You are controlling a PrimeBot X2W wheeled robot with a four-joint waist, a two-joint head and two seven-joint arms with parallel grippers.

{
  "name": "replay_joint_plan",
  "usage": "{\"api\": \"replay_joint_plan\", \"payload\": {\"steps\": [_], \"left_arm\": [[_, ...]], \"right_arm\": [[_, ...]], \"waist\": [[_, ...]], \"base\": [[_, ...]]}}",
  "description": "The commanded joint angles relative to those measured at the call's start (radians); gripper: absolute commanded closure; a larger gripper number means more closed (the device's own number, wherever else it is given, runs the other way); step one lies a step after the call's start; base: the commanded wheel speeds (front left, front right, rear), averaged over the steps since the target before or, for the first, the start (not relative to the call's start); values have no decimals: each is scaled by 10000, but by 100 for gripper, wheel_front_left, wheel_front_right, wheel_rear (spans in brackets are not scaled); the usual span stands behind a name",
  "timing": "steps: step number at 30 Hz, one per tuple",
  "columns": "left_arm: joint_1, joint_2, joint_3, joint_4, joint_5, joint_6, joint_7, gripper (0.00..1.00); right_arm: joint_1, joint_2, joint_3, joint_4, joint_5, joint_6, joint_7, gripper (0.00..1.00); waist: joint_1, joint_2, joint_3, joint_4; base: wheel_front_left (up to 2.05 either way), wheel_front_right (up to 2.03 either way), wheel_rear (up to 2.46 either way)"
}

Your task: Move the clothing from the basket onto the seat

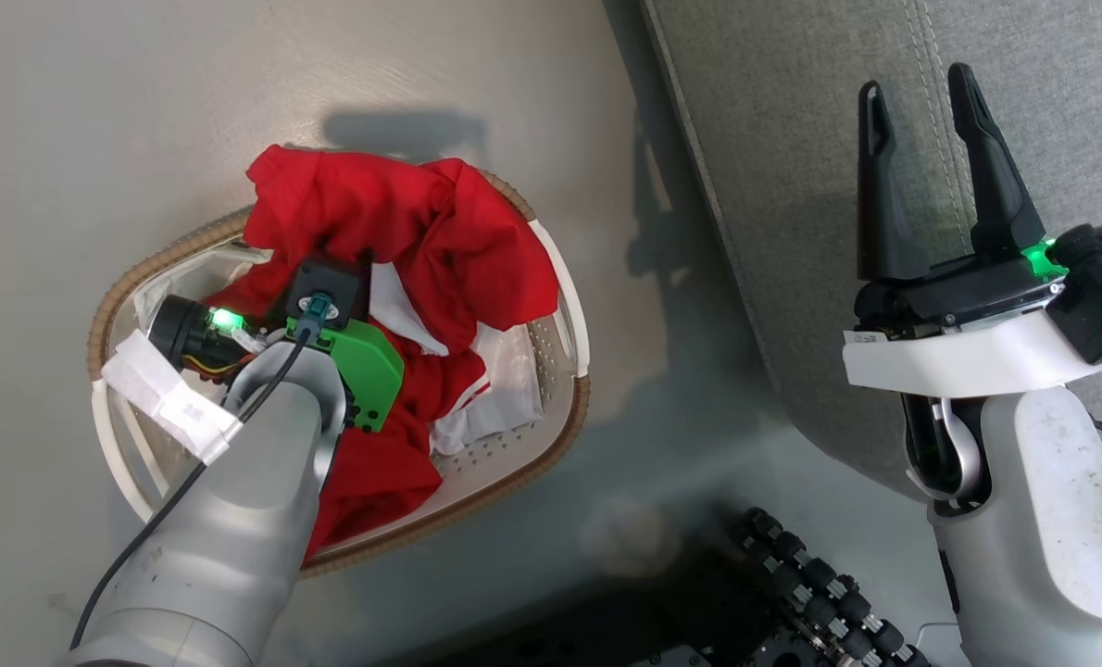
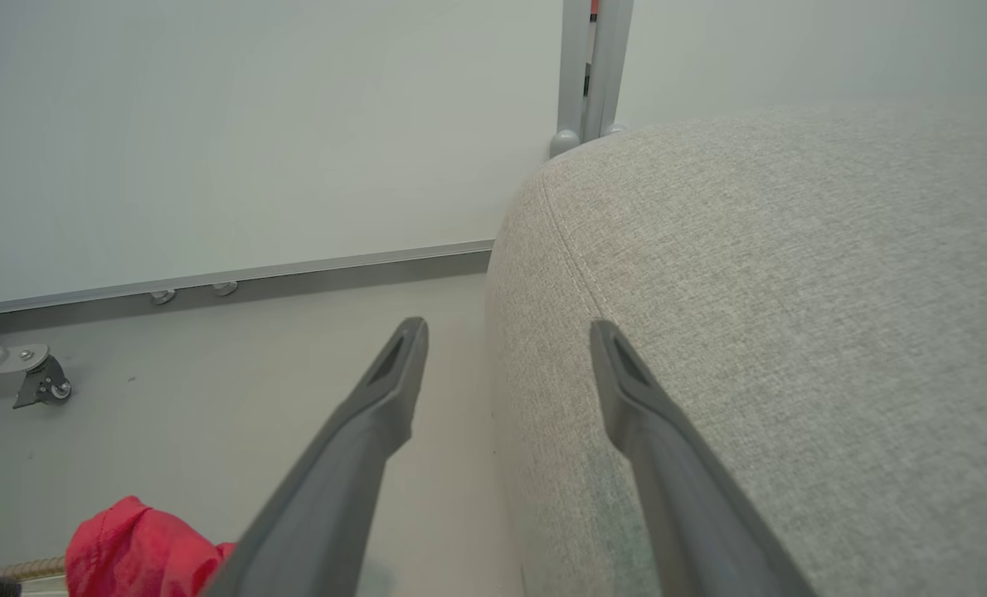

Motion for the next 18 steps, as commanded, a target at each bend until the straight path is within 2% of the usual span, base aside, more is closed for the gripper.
{"api": "replay_joint_plan", "payload": {"steps": [1,2,10,18], "left_arm": [[-180,42,56,-30,-84,61,4,92],[-190,14,82,-128,-117,83,4,100],[396,-96,279,-1157,-285,8,4,100],[1313,98,307,-2613,-4,-34,2,100]], "right_arm": [[-123,-19,9,-55,34,-10,-21,0],[-115,-19,4,-67,36,-10,-21,0],[53,-22,-120,103,-51,-10,-21,0],[248,-24,-124,302,-190,-10,-21,0]], "waist": [[-1,-1,68,-55],[-1,-1,71,-43],[-1,-1,-231,229],[-1,-1,-999,641]], "base": [[0,0,0],[0,0,0],[0,0,0],[0,0,0]]}}
